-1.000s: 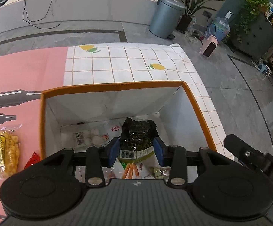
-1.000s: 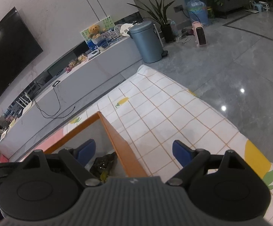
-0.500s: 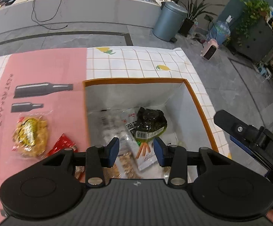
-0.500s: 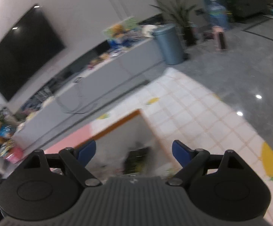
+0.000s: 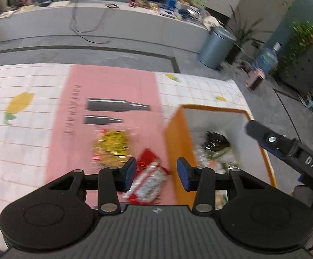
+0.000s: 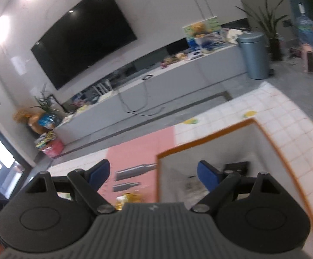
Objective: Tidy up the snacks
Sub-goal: 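Move both grippers back to the remaining cake and spicy-strip bags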
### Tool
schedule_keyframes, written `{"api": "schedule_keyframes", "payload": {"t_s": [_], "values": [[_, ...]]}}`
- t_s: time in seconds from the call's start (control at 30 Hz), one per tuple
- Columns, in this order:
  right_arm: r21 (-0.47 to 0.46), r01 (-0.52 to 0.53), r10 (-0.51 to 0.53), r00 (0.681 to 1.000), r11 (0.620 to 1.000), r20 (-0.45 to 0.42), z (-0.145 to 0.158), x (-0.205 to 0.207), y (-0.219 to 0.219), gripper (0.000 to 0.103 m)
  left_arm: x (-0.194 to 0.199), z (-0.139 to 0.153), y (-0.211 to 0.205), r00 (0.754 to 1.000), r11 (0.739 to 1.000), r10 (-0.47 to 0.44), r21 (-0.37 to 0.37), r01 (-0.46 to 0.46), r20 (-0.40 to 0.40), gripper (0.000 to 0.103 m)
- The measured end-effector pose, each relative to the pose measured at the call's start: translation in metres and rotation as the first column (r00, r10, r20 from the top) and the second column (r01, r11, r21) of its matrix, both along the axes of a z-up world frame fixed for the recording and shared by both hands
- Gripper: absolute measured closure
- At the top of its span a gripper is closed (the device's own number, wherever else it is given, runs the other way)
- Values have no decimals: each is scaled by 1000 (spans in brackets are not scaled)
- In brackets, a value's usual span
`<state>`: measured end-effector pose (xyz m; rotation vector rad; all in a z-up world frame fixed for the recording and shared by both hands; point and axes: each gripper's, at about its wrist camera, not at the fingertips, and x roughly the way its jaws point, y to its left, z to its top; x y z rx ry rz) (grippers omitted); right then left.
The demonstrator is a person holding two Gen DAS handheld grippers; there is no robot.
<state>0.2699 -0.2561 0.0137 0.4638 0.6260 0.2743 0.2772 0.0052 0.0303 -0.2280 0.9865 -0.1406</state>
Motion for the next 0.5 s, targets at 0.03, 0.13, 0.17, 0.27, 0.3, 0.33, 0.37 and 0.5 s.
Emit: {"api": "schedule_keyframes", "payload": {"t_s": [0.03,0.13,0.17,0.27,0.3,0.33,0.37,0.5], "values": [[23,17,-17,1000,1000,0,-1,1,3,14,-4,0,10,1000,1000,12,5,-12,3,52],[33,22,-22,1000,999,-12,-5,3,20,14,-14,-3,36,999,999,47,2,-47,8,52],[15,13,-13,1000,1000,-14,-7,3,30,14,-16,-5,44,998,998,57,0,-57,8,52],[-40,-35,35,999,999,-12,-12,3,60,14,-20,-17,63,997,997,83,-3,-83,3,51],[-62,-62,61,998,996,-14,-14,3,70,13,-20,-22,67,996,996,85,-5,-85,2,51],[-82,-83,81,997,993,-18,-17,4,78,11,-20,-26,71,997,997,82,-8,-82,4,50],[-102,-98,96,995,990,-23,-19,3,86,11,-19,-32,75,997,997,72,-8,-72,13,48],[-134,-93,84,994,987,-67,-40,1,109,11,-18,-62,80,994,999,-48,-11,49,98,31]]}}
